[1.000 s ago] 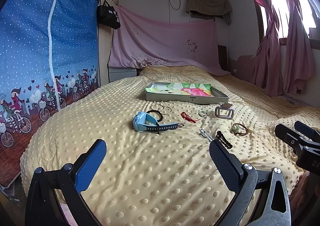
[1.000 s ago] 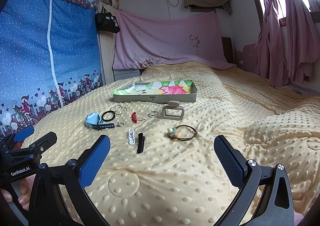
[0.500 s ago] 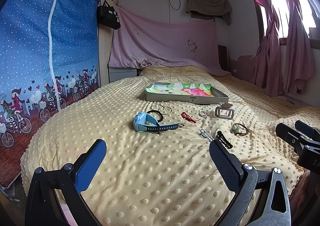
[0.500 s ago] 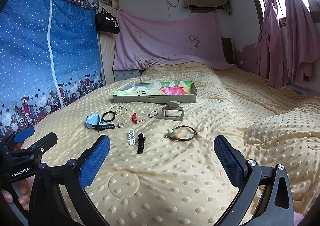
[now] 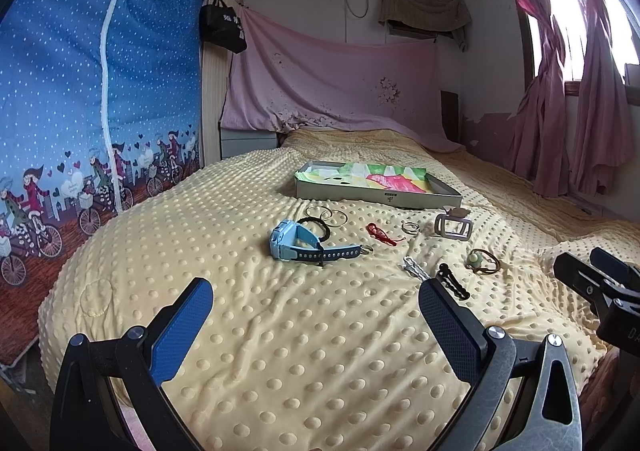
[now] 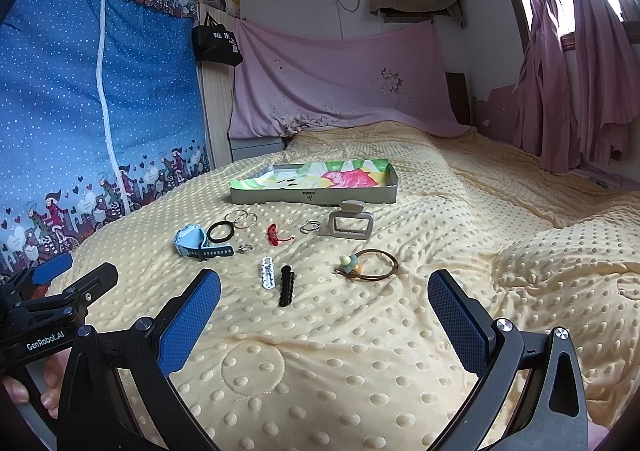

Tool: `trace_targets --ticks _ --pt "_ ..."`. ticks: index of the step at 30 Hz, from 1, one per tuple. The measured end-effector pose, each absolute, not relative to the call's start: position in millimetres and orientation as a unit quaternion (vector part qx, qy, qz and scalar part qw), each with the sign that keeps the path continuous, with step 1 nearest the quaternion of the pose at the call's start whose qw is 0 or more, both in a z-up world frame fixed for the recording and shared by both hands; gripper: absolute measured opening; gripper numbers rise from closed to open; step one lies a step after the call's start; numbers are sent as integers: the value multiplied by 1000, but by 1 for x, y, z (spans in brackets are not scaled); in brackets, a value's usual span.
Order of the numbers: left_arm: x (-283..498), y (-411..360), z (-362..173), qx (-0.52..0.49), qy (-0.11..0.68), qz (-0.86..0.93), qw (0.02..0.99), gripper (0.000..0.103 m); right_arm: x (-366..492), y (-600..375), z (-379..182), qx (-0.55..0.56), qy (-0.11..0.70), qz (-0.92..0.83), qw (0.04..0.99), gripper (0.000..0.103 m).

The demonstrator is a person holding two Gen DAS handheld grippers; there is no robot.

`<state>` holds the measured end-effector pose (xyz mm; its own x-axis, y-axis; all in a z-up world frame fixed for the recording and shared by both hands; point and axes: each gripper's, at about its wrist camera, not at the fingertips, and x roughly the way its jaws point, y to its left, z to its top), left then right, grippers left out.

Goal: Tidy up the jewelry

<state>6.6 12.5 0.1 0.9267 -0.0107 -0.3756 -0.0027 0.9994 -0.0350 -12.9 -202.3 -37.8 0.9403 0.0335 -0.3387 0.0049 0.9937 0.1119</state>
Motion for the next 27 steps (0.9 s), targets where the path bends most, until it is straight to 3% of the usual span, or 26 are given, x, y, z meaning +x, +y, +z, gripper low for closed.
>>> trace_targets --ticks 13,27 --pt "45 33 9 -14 203 17 979 103 15 -188 -29 26 182 27 983 102" --pt "128 64 7 -30 235 19 971 103 100 -160 -25 21 209 93 973 102"
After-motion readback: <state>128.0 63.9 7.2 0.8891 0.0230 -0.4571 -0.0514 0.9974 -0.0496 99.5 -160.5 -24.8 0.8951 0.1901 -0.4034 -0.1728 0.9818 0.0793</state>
